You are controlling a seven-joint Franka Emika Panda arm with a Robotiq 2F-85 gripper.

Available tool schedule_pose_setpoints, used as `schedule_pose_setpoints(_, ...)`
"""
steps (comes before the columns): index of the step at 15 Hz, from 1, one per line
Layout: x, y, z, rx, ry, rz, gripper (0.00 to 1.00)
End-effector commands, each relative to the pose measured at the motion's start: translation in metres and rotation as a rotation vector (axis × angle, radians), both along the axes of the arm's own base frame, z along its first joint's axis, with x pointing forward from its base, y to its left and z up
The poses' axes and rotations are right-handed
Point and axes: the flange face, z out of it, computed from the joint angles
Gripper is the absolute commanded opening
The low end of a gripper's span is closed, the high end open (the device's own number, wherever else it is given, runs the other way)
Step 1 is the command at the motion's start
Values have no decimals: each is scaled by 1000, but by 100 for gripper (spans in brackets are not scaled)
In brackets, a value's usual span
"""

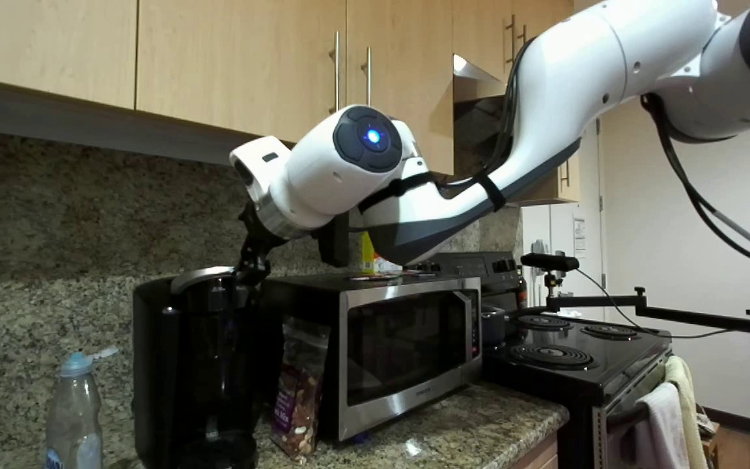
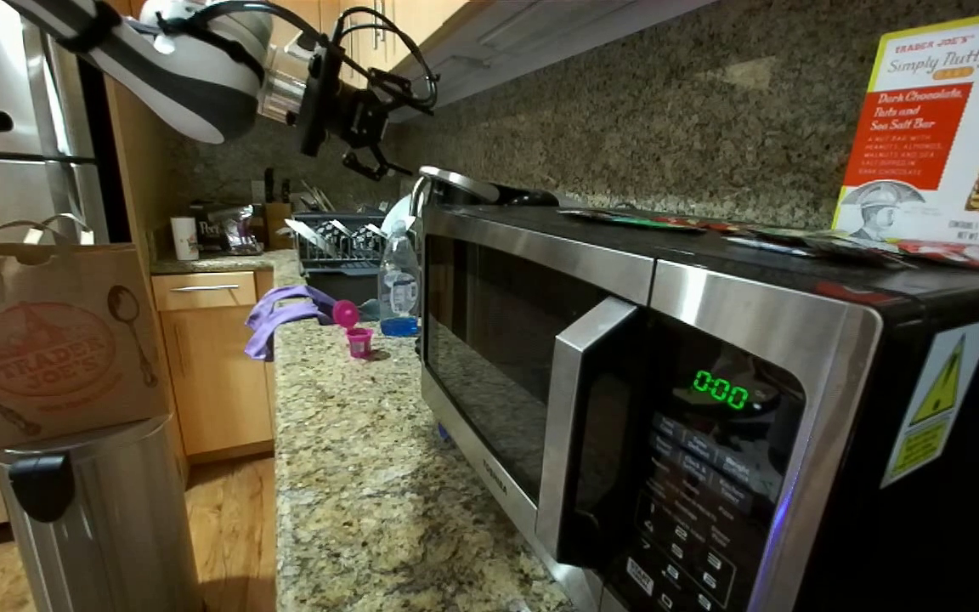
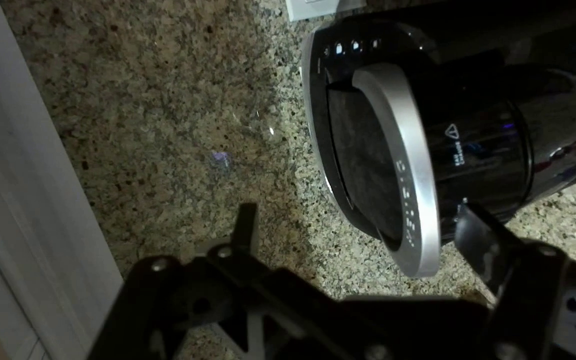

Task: Open the coffee maker machine

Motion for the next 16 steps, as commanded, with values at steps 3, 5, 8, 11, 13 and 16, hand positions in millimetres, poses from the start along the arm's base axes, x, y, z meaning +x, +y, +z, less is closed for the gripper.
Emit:
schedule_pose_setpoints(3, 19, 9, -18, -185, -83, 52, 100)
schedule_pose_setpoints(5, 21, 21, -34, -240, -113, 70, 100)
schedule_pose_setpoints(8, 23, 25, -40, -284, -148, 67, 100)
schedule_pose_setpoints(11, 25, 28, -43, -307, -178, 57, 100)
schedule_pose_setpoints(13, 26, 28, -44, -313, -196, 39, 100)
schedule_pose_setpoints(16, 29, 30, -43, -321, -287, -6, 100)
